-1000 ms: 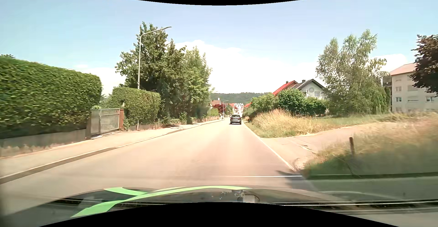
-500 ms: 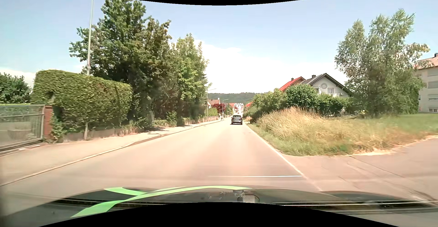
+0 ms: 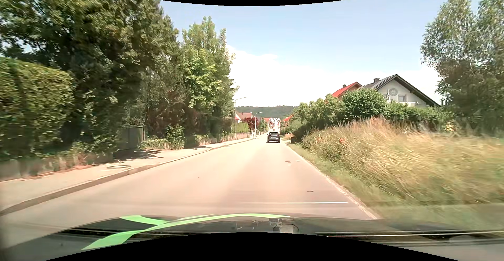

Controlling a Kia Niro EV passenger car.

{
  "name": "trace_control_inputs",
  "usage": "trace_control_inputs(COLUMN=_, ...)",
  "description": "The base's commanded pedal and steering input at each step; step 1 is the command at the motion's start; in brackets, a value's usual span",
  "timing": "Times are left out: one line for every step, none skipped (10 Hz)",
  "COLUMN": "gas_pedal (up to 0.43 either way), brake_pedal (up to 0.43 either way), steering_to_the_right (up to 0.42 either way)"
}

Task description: Follow the waypoints while adhering to traffic rules and regulations

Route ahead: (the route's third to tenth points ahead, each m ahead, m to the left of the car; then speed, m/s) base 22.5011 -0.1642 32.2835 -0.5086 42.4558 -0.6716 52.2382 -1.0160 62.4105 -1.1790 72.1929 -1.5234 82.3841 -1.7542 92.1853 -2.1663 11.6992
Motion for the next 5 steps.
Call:
trace_control_inputs(gas_pedal=0.138, brake_pedal=0.000, steering_to_the_right=0.000)
trace_control_inputs(gas_pedal=0.138, brake_pedal=0.000, steering_to_the_right=0.000)
trace_control_inputs(gas_pedal=0.118, brake_pedal=0.000, steering_to_the_right=0.000)
trace_control_inputs(gas_pedal=0.098, brake_pedal=0.000, steering_to_the_right=0.000)
trace_control_inputs(gas_pedal=0.098, brake_pedal=0.000, steering_to_the_right=0.001)
